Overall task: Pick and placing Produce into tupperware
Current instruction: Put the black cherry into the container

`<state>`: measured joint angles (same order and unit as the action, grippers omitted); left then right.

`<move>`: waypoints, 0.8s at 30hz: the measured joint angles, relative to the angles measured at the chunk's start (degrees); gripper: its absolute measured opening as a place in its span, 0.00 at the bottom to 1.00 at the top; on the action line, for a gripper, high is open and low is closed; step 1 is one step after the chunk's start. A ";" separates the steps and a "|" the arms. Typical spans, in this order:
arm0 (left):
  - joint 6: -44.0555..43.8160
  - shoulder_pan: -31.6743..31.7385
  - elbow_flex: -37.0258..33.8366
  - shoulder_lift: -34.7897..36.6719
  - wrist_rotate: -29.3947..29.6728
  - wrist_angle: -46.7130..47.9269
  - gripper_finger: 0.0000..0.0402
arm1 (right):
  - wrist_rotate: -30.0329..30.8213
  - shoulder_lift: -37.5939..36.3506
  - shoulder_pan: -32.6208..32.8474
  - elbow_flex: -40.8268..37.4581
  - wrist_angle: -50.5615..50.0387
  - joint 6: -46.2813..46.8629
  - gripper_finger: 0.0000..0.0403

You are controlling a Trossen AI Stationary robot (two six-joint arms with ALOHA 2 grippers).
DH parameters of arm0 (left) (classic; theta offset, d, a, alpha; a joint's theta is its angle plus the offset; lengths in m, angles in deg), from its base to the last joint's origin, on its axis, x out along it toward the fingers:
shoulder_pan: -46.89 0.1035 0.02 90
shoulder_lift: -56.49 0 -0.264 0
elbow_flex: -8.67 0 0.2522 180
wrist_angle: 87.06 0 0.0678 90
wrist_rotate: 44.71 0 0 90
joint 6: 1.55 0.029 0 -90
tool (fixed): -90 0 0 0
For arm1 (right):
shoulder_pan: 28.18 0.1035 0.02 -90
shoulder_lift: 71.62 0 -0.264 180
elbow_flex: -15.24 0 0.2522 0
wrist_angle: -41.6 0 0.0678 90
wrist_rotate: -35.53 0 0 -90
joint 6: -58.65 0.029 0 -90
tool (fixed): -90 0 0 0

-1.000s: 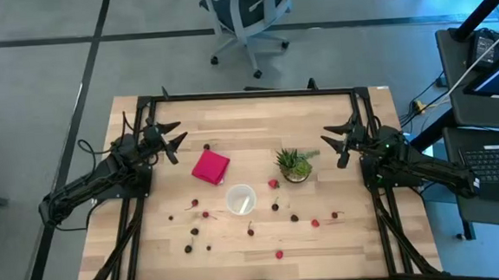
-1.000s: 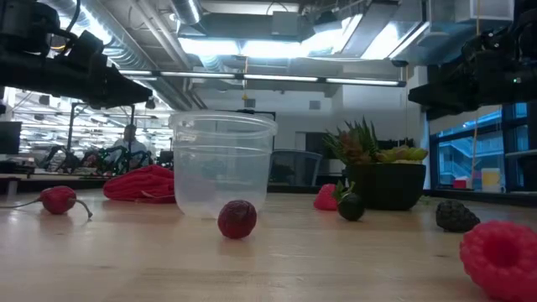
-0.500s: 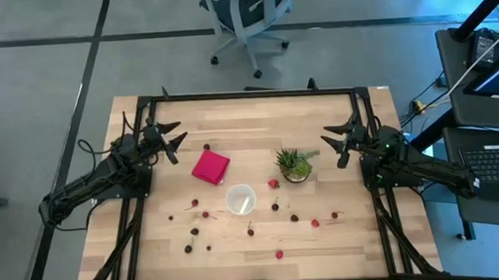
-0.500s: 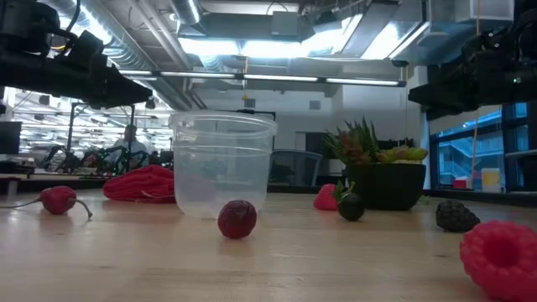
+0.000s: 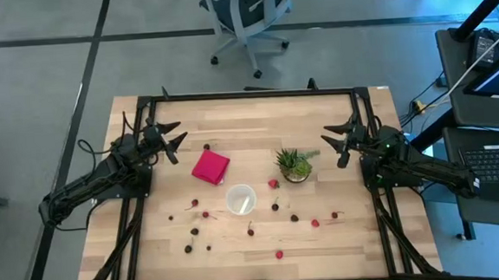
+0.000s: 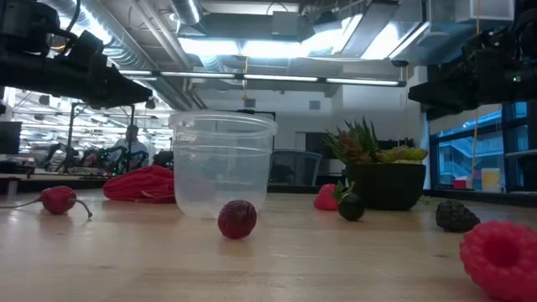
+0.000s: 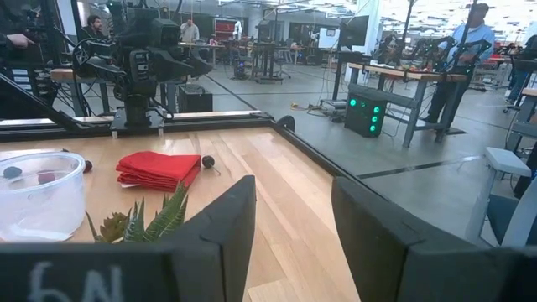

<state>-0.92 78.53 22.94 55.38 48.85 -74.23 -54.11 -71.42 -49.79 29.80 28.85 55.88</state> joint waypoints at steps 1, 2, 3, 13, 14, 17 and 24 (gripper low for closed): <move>0.01 0.00 0.00 -0.01 0.01 0.00 0.53 | 0.00 0.00 0.00 0.00 0.00 0.76 0.40; 0.01 0.00 -0.01 -0.01 -0.01 0.01 0.53 | 0.01 0.00 0.00 0.00 0.02 1.15 0.40; 0.01 0.00 -0.02 0.01 -0.01 0.00 0.53 | 0.00 0.00 0.00 0.00 0.00 1.23 0.40; 0.01 0.00 0.00 0.01 0.01 0.00 0.53 | 0.00 0.00 0.00 0.00 0.02 0.93 0.40; -0.01 0.00 0.00 -0.01 0.01 0.00 0.53 | 0.00 0.00 0.00 0.00 0.02 0.94 0.40; -0.39 -0.01 0.00 -0.01 0.01 0.00 0.53 | 0.00 0.00 0.00 0.00 0.00 1.11 0.40; -6.14 -0.04 0.00 0.00 -0.27 -3.62 0.53 | 0.00 0.00 0.07 0.00 -0.31 4.04 0.40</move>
<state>-7.06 78.48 22.94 55.38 48.58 -77.85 -54.11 -71.42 -49.72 29.80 28.55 59.93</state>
